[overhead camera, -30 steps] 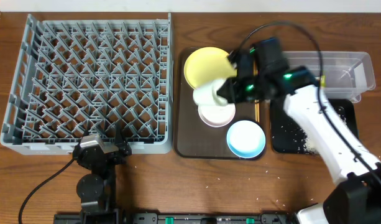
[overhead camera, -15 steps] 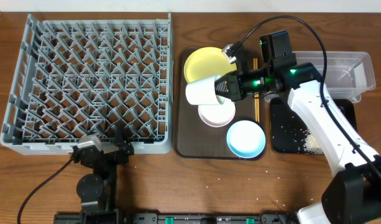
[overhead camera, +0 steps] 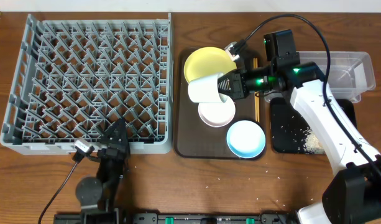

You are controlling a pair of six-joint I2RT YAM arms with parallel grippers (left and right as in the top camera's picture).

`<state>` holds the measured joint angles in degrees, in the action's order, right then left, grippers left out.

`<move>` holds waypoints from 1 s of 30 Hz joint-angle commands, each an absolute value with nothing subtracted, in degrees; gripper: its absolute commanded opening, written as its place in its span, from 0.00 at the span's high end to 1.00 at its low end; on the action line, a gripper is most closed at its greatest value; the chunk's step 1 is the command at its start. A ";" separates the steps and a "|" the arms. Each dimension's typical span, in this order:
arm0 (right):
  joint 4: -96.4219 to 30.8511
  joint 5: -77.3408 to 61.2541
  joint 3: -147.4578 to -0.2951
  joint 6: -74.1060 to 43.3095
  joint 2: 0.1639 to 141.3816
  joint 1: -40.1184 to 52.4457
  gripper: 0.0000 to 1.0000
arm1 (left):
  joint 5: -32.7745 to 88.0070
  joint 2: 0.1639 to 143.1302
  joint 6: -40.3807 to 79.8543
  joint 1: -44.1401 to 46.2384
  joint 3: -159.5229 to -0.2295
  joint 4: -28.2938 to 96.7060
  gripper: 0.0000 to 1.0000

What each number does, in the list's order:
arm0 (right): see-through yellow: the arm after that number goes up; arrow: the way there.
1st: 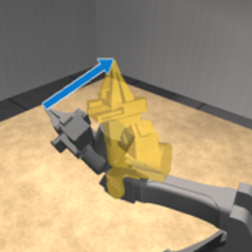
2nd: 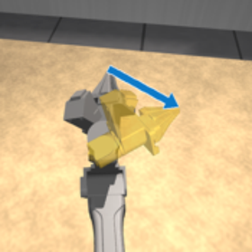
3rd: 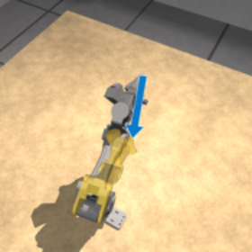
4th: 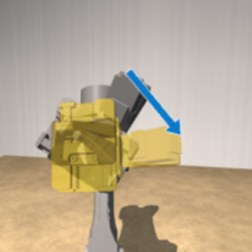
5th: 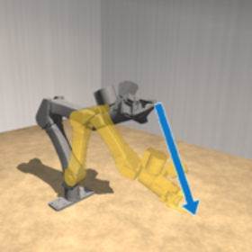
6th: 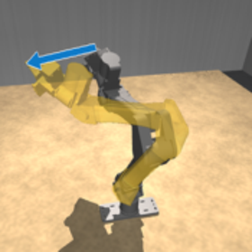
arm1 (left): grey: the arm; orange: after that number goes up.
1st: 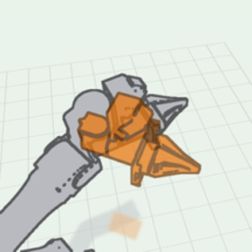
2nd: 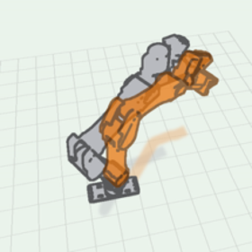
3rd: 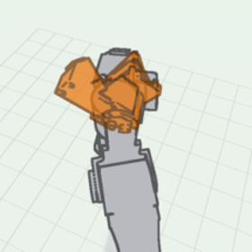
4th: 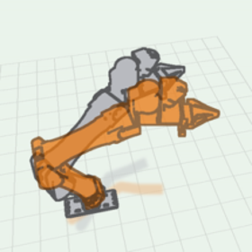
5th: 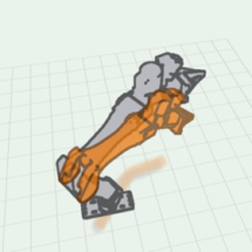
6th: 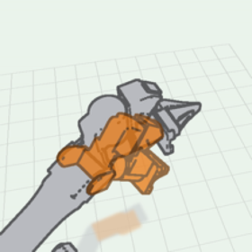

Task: Sort waste into correct bins and load items into the dishwasher
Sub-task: 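Move the left gripper to the white cup and grasp it from the right gripper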

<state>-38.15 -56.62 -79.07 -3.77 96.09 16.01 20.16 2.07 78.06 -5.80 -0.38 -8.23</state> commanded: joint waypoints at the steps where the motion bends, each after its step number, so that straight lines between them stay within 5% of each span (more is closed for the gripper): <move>1: -36.75 -58.11 -79.33 -3.44 96.29 15.55 0.99 | 25.45 4.25 79.77 -6.04 -1.63 -9.74 0.11; 15: -33.65 -58.17 -79.33 -7.25 96.29 14.24 0.99 | 50.39 52.56 68.10 -6.04 -30.98 -12.60 0.11; 23: -26.98 -58.15 -79.33 -11.73 96.33 13.93 0.99 | 80.82 73.25 79.66 -4.64 -43.05 -29.23 0.11; 30: -23.33 -58.65 -79.33 -14.79 97.30 14.11 0.99 | 84.79 76.90 91.37 2.55 -43.44 -40.29 0.11</move>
<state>-24.05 -57.06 -79.02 -12.49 96.23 14.33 78.89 76.77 85.65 -0.32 -42.17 -39.44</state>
